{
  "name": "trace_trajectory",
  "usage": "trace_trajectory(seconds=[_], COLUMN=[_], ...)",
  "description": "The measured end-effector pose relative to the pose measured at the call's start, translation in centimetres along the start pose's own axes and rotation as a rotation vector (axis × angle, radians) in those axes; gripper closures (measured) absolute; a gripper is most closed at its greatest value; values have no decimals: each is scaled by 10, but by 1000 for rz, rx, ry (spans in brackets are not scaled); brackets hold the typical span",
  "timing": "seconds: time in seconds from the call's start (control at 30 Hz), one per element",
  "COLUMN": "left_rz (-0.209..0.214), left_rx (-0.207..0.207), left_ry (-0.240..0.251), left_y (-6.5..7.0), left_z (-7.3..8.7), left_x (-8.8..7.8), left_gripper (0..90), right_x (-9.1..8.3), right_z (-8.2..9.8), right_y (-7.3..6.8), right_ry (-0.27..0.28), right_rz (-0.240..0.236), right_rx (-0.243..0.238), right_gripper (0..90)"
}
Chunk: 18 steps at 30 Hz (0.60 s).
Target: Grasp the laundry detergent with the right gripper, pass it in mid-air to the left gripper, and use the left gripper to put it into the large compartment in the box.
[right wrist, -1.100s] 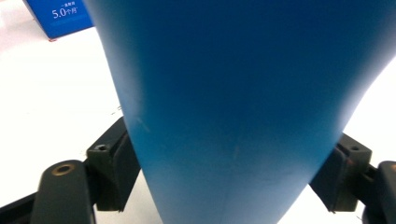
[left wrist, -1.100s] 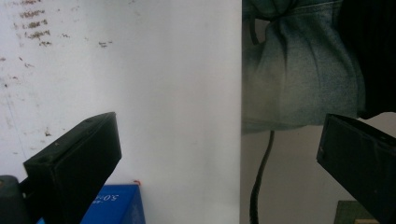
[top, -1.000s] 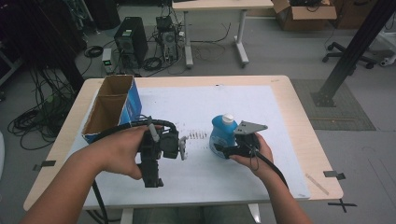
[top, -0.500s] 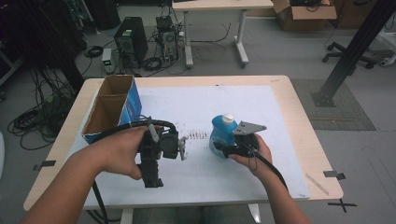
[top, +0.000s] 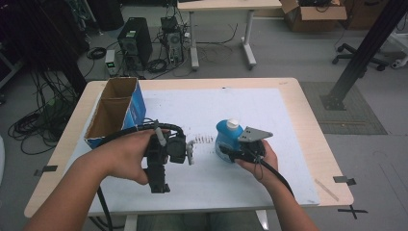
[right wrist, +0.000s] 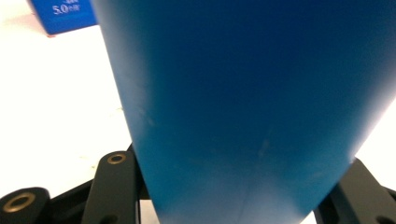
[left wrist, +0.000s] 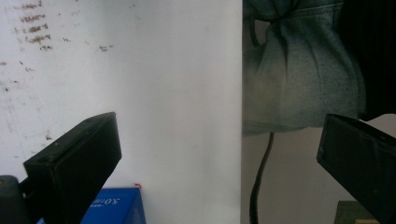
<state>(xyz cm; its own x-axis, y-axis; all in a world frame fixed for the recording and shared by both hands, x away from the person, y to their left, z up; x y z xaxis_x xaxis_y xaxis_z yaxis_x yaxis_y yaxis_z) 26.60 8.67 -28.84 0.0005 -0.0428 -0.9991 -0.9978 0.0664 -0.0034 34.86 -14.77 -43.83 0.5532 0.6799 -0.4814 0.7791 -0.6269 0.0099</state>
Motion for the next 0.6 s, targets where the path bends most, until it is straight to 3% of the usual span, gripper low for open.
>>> trace_trajectory(seconds=[0.3,0.33,0.53,0.6], left_rz=[-6,-10,-14,-16], left_rx=[-2,-3,-3,-2], left_ry=[-7,-8,-7,-7], left_y=[-2,-3,-5,-7], left_z=[-1,-1,-3,-6], left_x=[-7,-9,-14,-15], left_gripper=[2,2,2,2], right_x=[-22,-29,-45,-52], right_z=[-25,-30,-42,-47], right_y=[0,0,-4,-5], right_ry=[26,26,17,10], right_rz=[-89,-119,-165,-206], right_rx=[-30,-40,-87,-105], right_gripper=[459,458,458,457])
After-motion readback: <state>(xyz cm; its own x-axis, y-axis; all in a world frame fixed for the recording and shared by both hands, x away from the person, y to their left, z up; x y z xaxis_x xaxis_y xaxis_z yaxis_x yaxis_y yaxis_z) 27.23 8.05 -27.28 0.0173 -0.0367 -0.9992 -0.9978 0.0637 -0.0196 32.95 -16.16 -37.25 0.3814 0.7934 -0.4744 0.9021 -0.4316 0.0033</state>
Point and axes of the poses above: each handheld gripper's, and its own axes: x roughly forward along the jaws, z roughly out of its underside, y roughly to its right, the point moved 2 cm from there along x, roughly forward along the jaws, and after that the axes turned 3 degrees about x, right-handed, at the moved point
